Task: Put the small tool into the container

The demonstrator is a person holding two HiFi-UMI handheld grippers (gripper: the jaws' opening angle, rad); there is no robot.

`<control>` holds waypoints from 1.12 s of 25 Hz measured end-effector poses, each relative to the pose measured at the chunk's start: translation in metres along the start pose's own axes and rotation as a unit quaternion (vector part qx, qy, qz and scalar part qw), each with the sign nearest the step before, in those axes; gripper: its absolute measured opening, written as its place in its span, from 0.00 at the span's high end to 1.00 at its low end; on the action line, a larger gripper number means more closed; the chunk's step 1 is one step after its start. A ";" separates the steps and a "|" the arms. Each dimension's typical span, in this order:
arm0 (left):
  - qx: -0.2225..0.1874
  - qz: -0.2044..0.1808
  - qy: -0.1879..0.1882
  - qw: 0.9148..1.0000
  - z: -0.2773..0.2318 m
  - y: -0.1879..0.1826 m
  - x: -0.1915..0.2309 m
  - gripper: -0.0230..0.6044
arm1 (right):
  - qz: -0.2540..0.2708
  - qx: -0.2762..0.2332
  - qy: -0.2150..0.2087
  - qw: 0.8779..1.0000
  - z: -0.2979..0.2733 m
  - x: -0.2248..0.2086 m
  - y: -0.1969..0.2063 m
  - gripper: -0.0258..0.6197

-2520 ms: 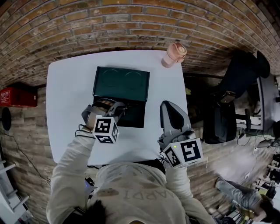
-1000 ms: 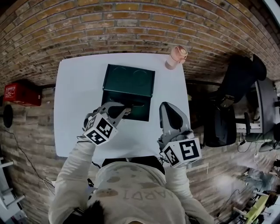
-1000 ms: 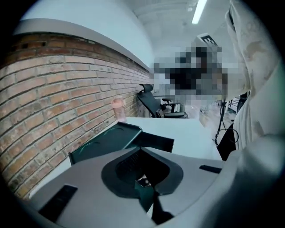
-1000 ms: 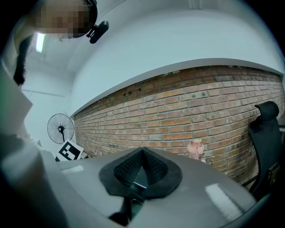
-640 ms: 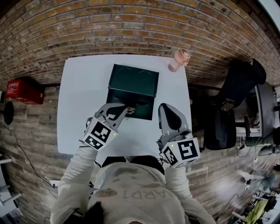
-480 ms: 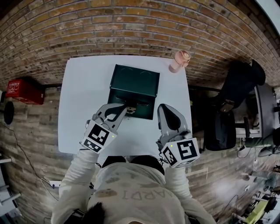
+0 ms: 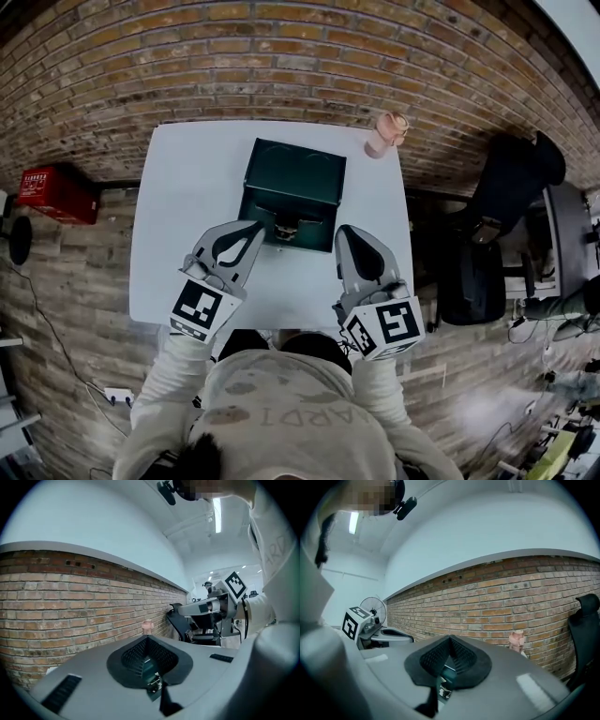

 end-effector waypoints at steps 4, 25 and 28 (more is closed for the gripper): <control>-0.025 0.012 -0.014 1.000 0.018 -0.008 0.001 0.96 | 0.003 -0.003 0.001 1.000 0.005 0.008 -0.001 0.94; -0.089 0.045 -0.050 0.994 0.081 -0.029 -0.009 0.96 | 0.022 -0.025 0.007 0.999 0.039 0.044 -0.008 0.94; -0.093 0.043 -0.049 0.994 0.086 -0.030 -0.011 0.96 | 0.020 -0.031 0.012 0.999 0.044 0.047 -0.009 0.94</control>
Point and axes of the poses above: the fingertips, and each gripper's own axes: z backward along the fingers, x to its left, y out of its underside, the point moved 7 cm from there along z, backward along the fingers, and after that the axes turned 6 degrees about x, right-handed, at the moved point
